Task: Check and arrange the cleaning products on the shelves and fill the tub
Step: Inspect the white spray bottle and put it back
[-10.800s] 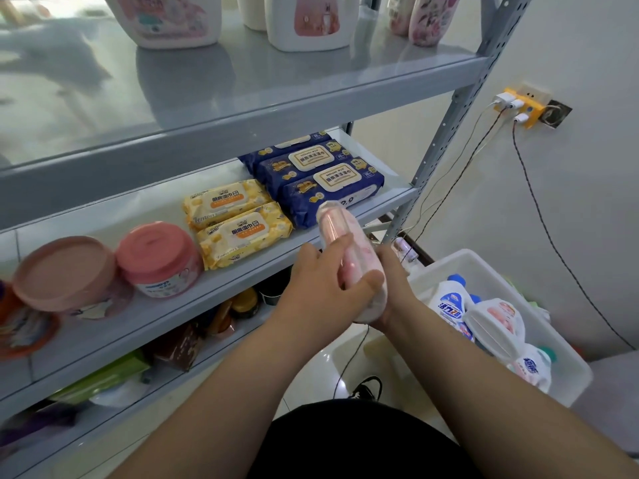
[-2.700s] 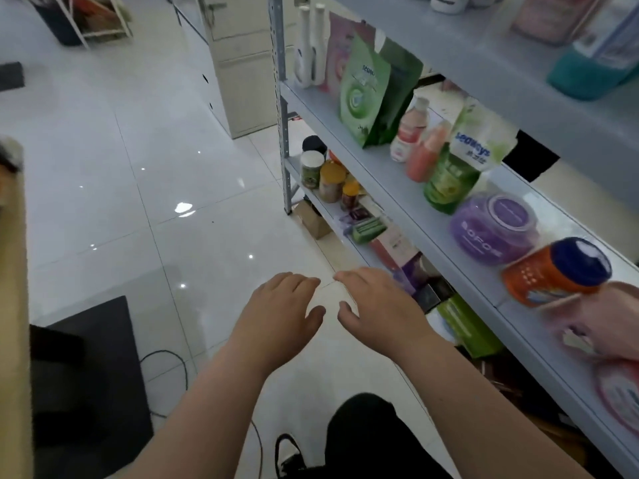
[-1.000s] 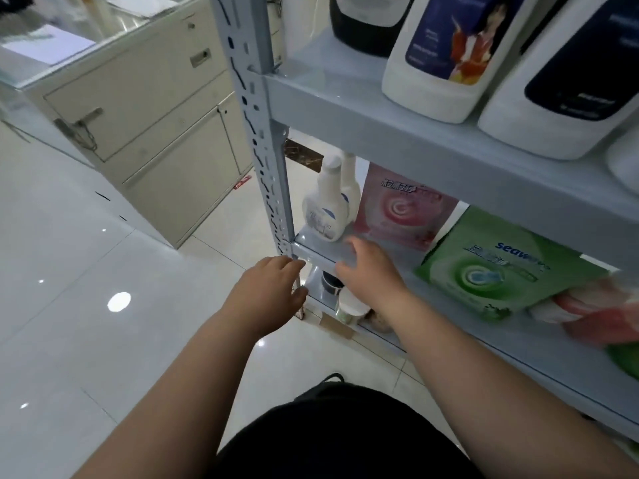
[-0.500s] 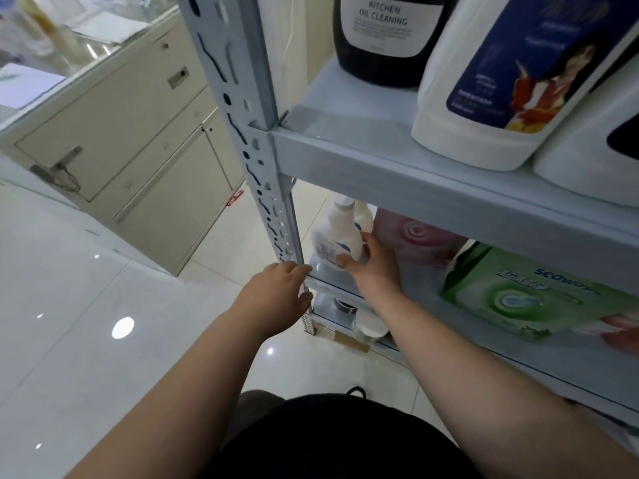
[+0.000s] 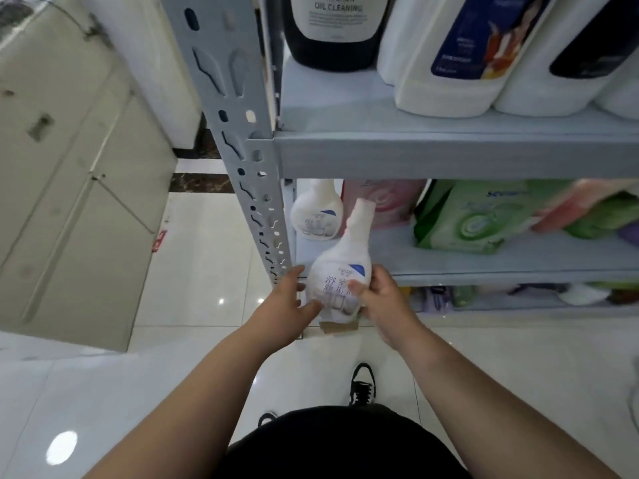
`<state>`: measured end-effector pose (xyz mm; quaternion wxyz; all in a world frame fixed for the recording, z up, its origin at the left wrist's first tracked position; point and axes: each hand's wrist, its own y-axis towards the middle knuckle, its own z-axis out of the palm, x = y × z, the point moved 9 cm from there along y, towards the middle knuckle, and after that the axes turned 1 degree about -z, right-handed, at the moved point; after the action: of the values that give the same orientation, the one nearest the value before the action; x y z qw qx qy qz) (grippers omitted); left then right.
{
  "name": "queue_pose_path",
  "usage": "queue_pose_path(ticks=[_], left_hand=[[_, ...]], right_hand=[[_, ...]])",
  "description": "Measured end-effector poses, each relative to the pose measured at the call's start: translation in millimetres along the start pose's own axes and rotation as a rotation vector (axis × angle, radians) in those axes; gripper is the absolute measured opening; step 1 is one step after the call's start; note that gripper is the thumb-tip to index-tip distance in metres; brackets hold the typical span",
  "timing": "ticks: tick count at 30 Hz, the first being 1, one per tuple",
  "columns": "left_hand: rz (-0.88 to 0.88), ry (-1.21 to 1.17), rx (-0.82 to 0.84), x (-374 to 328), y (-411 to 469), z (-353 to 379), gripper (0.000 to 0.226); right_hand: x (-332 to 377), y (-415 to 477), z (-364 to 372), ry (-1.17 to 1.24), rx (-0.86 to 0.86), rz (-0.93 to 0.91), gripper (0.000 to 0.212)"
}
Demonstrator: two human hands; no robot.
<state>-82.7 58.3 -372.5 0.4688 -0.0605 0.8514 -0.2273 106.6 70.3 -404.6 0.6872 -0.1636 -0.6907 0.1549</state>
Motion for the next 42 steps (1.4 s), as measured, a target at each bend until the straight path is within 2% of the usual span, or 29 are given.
queue_pose_path(ticks=[2, 4, 6, 10, 11, 13, 14, 16, 18, 19, 22, 24, 26, 28, 32, 36, 38, 40, 42], left_hand=[[0.020, -0.090, 0.072, 1, -2, 11, 0.045], [0.008, -0.291, 0.140, -3, -10, 23, 0.030], [0.032, -0.409, 0.197, -12, -21, 35, 0.033], [0.129, -0.440, 0.206, -27, -39, 53, 0.043], [0.162, -0.389, 0.182, -30, -42, 53, 0.052], [0.228, -0.237, 0.149, -36, -48, 54, 0.091], [0.233, -0.210, 0.148, -40, -51, 54, 0.099], [0.212, -0.298, 0.201, -48, -57, 60, 0.086], [0.096, -0.559, 0.307, -54, -64, 74, 0.061], [0.015, -0.703, 0.361, -57, -68, 82, 0.054], [-0.118, -0.882, 0.449, -74, -80, 103, 0.038], [-0.177, -0.935, 0.481, -83, -87, 121, 0.040], [-0.218, -0.945, 0.472, -88, -88, 137, 0.045], [-0.235, -0.921, 0.427, -93, -87, 151, 0.044], [-0.240, -0.829, 0.346, -108, -84, 175, 0.037], [-0.194, -0.602, 0.068, -114, -74, 179, 0.027], [-0.221, -0.585, 0.002, -117, -75, 182, 0.028], [-0.275, -0.703, 0.110, -121, -79, 198, 0.021], [-0.361, -0.919, 0.403, -133, -94, 227, 0.019]], right_hand=[[-10, -27, -2, 0.141, -0.012, 0.053, 0.021], [-11, -52, -6, 0.213, -0.058, 0.089, 0.019], [-10, -72, -15, 0.250, -0.121, 0.087, 0.019], [6, -102, -24, 0.210, -0.178, -0.012, 0.025], [12, -108, -21, 0.195, -0.164, -0.044, 0.027], [23, -118, -14, 0.166, -0.109, -0.105, 0.033], [26, -122, -11, 0.138, -0.080, -0.121, 0.035], [35, -123, -12, 0.006, -0.048, -0.147, 0.036], [39, -118, -23, -0.140, -0.055, -0.139, 0.036], [38, -113, -32, -0.132, -0.054, -0.120, 0.035], [26, -107, -49, 0.116, 0.027, 0.014, 0.031], [14, -108, -64, 0.274, 0.028, 0.117, 0.041], [4, -109, -81, 0.336, 0.020, 0.165, 0.057], [0, -109, -99, 0.362, 0.012, 0.170, 0.059], [2, -111, -138, 0.368, -0.036, 0.119, 0.033], [16, -116, -176, 0.189, -0.131, -0.058, 0.039], [23, -121, -186, 0.184, -0.112, -0.097, 0.036], [30, -124, -188, 0.253, -0.019, -0.117, 0.022], [35, -127, -185, 0.291, 0.104, -0.100, 0.021]])
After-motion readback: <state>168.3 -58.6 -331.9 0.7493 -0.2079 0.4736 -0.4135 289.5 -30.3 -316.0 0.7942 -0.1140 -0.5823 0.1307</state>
